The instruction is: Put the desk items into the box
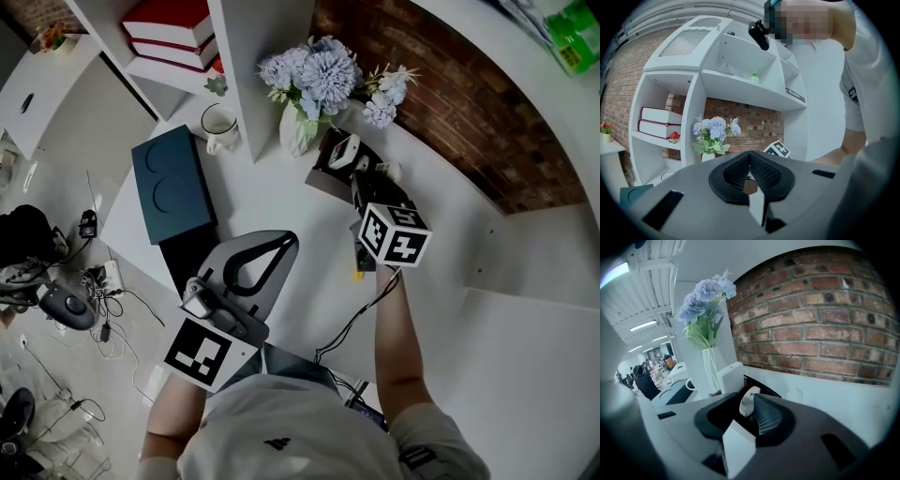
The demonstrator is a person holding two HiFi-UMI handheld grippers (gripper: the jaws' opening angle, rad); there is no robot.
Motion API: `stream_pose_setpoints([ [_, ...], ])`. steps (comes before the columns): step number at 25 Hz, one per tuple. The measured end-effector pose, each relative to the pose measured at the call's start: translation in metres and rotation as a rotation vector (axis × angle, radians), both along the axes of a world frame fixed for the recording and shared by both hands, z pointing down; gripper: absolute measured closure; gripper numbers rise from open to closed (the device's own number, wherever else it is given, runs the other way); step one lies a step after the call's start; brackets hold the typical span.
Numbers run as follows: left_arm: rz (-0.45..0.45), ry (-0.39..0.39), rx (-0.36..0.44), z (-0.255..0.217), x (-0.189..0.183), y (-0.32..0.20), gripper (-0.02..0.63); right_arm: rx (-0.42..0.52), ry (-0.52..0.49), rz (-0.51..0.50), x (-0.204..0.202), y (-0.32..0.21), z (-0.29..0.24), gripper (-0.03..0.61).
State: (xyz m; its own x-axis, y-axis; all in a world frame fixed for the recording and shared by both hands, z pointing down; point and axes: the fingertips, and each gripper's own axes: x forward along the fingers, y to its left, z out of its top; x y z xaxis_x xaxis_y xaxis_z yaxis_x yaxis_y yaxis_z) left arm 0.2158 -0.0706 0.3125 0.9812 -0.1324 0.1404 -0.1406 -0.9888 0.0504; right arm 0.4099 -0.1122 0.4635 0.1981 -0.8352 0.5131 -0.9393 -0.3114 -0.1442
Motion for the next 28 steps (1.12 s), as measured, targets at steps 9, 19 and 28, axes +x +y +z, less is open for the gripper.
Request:
stream_pose_setpoints([
  [9, -0.027, -0.008, -0.013, 0.003, -0.006, -0.011, 0.601, -0.061, -0.017, 0.063, 0.008, -0.01, 0.022, 0.451],
  [19, -0.048, -0.005, -0.011, 0.004, -0.013, -0.017, 0.601, -0.056, -0.042, 0.111, 0.012, -0.013, 0.025, 0.471],
  [28, -0.058, 0.006, -0.002, -0.003, -0.022, -0.018, 0.601, 0.009, -0.049, 0.135, 0.007, -0.005, -0.001, 0.481],
])
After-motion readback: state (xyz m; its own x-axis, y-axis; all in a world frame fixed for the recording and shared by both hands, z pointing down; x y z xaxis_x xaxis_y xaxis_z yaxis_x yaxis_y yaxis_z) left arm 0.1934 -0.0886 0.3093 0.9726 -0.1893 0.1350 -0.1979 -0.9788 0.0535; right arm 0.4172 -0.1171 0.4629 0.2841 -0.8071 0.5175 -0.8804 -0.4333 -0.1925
